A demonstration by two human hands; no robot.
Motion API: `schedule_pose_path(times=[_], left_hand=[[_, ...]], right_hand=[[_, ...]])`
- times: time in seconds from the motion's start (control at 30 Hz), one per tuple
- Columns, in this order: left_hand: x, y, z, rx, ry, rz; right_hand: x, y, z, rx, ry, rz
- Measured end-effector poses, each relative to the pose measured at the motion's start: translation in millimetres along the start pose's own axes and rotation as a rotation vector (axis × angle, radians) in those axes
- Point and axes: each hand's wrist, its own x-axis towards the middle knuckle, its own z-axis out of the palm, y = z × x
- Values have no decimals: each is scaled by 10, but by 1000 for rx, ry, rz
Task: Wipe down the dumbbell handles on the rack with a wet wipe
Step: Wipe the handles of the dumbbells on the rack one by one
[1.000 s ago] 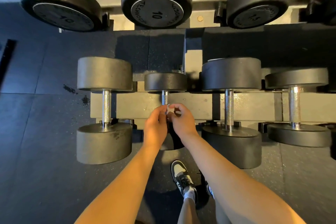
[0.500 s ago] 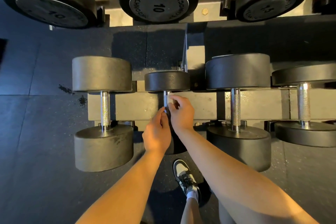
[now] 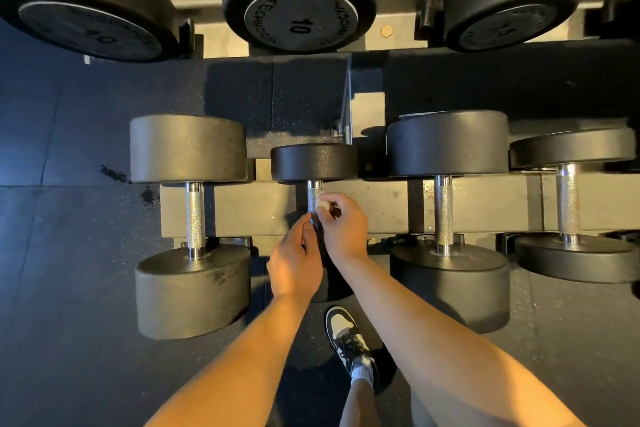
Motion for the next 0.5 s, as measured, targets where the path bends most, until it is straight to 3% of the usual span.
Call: schedule_pose_path(times=[0.13, 0.33, 0.5], left_hand=[[-8, 30, -9, 43, -2, 4], [6, 26, -3, 44, -6, -6], [7, 46, -3, 63, 5, 8]], right_hand=[[-39, 51, -68, -18, -29, 45], [32, -119, 50, 24, 71, 31], [-155, 50, -62, -51, -48, 66]])
